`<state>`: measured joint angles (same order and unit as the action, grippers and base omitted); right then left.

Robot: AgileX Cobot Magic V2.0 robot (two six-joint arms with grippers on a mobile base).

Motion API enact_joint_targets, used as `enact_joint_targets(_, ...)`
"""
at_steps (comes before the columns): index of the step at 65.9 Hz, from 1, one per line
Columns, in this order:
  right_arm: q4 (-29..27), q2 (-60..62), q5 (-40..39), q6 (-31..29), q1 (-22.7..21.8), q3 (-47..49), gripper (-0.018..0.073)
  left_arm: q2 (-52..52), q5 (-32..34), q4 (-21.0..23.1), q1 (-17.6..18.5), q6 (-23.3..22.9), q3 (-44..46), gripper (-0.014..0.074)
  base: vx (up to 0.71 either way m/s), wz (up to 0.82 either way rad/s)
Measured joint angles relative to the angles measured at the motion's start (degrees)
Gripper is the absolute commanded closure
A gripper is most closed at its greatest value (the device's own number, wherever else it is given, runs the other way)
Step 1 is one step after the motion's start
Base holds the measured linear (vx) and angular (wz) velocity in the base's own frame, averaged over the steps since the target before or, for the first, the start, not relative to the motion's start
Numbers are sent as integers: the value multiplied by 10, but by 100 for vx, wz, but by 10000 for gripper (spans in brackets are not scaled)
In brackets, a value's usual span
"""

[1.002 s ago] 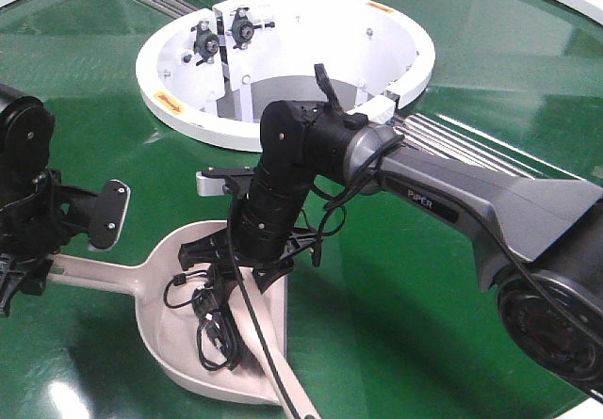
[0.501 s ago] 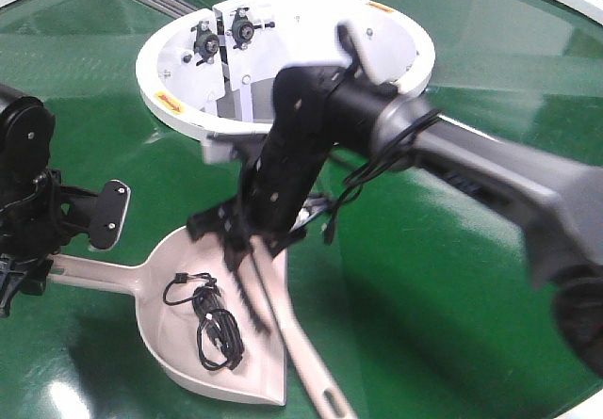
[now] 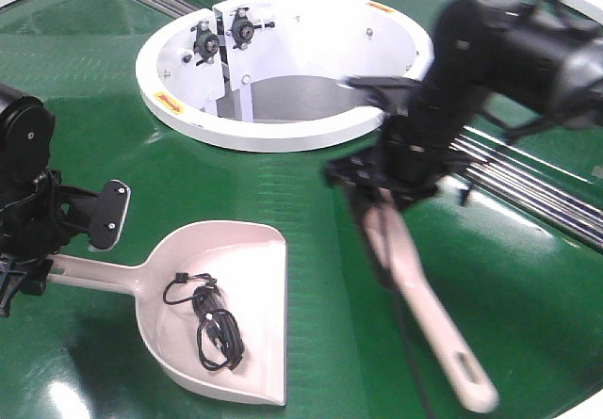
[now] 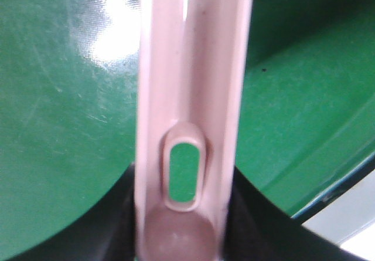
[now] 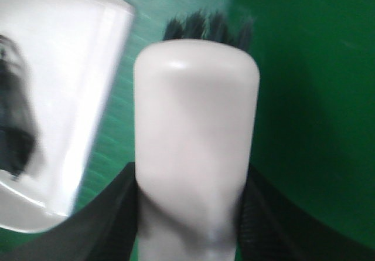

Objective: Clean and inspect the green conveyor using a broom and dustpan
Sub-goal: 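Lift the brush with the right gripper back away from the dustpan, then lower the brush onto the belt, open the right gripper, withdraw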

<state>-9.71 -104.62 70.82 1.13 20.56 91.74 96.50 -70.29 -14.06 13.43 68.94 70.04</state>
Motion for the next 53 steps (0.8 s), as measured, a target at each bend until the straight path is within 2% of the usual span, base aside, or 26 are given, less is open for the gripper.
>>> enact_joint_targets(9, 4, 10, 0, -22, -43, -52, 565, 0, 0, 0, 0, 0, 0, 619, 0, 0)
enact_joint_targets(19, 4, -1, -1, -37, -65, -76, 565, 0, 0, 0, 0, 0, 0, 619, 0, 0)
enact_joint_targets(53, 23, -85, -12, -41, -70, -78, 565, 0, 0, 0, 0, 0, 0, 619, 0, 0)
